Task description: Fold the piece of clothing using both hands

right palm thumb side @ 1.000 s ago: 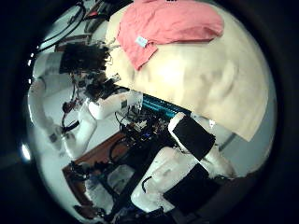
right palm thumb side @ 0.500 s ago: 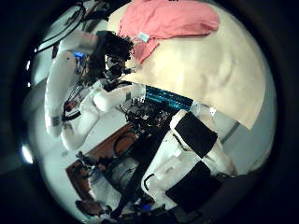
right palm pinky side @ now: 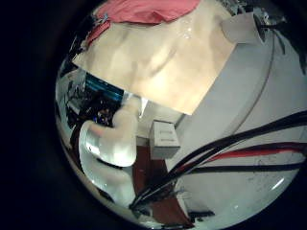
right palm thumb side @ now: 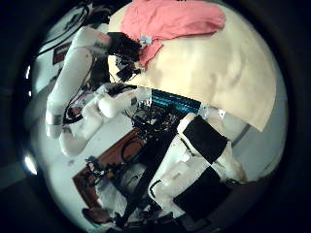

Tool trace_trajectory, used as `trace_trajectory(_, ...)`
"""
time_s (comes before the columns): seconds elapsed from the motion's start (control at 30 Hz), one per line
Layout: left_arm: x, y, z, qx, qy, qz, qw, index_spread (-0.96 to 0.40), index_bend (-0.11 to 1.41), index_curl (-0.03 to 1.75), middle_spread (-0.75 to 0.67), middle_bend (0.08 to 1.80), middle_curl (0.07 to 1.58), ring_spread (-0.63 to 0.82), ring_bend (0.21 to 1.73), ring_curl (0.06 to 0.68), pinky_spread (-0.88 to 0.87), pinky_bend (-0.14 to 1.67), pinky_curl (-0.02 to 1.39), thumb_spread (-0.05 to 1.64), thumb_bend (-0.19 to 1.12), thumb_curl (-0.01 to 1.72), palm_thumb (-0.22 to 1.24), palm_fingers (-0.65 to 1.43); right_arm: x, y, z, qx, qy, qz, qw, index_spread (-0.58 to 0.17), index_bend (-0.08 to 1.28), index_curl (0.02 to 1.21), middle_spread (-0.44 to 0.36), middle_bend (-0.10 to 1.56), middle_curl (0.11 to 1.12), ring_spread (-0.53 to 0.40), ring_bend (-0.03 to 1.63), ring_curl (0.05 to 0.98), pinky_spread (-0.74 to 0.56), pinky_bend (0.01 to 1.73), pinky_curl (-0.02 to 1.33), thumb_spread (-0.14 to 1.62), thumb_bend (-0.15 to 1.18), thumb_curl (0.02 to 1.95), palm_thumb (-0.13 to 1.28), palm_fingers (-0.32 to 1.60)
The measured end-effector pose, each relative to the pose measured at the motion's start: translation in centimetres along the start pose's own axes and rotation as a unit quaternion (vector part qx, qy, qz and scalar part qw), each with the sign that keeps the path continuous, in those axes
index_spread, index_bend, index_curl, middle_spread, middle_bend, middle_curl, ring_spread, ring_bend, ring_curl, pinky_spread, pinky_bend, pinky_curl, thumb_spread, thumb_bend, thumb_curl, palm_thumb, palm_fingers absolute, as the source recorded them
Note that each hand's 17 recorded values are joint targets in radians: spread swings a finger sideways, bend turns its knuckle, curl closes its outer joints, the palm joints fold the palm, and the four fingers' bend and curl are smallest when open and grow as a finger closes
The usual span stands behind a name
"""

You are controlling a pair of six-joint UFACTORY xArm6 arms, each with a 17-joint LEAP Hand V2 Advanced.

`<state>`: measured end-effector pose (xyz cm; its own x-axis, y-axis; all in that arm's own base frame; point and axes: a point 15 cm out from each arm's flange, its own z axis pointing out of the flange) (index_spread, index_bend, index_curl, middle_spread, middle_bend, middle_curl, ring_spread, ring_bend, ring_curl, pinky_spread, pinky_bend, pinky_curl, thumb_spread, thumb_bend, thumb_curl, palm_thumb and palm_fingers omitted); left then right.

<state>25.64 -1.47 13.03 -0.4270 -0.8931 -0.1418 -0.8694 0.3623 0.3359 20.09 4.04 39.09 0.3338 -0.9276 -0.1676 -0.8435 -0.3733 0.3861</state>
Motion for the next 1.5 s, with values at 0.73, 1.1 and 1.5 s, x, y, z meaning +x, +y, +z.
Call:
trace_trajectory(0.73,-2.4,-0.8,-5.3,0.043,0.008,-0.033,0.9985,-0.46,0.40,0.60,-0.50,0.84,0.87,-0.48,1.22,0.534,-0.65,1.04,0.60,1.00,0.07,0.52,0.84,1.08,0.0,-3.1,1.4,-0.031,0.000,-0.007,1.000,-0.184,0.19,0.38,0.131,0.19,0.29,0.250,0.20,0.224,0.37,0.19,0.31,1.33,0.00,0.25,0.73,0.23)
trace_trajectory(1.1,-3.3,0.9,-9.5,0.050,0.024,-0.036,0.9978,-0.61,0.41,0.89,-0.57,0.86,1.03,-0.47,1.31,0.559,-0.66,1.13,0.64,1.01,0.01,0.63,0.88,0.99,3.4,-13.0,6.0,0.018,0.078,-0.026,0.996,-0.194,0.15,0.34,0.060,0.24,0.34,0.098,0.35,0.279,0.15,0.20,0.30,1.12,-0.03,0.31,0.79,0.37)
trace_trajectory(1.5,-3.8,1.4,-11.3,0.053,0.024,-0.043,0.9973,-0.69,0.32,1.17,-0.61,0.86,1.12,-0.46,1.36,0.555,-0.65,1.18,0.64,1.01,-0.01,0.69,0.88,0.95,4.7,-18.6,15.5,0.036,0.088,-0.044,0.994,-0.206,0.17,0.32,-0.003,0.29,0.38,-0.022,0.37,0.291,0.04,0.21,0.30,1.01,-0.03,0.30,0.68,0.34)
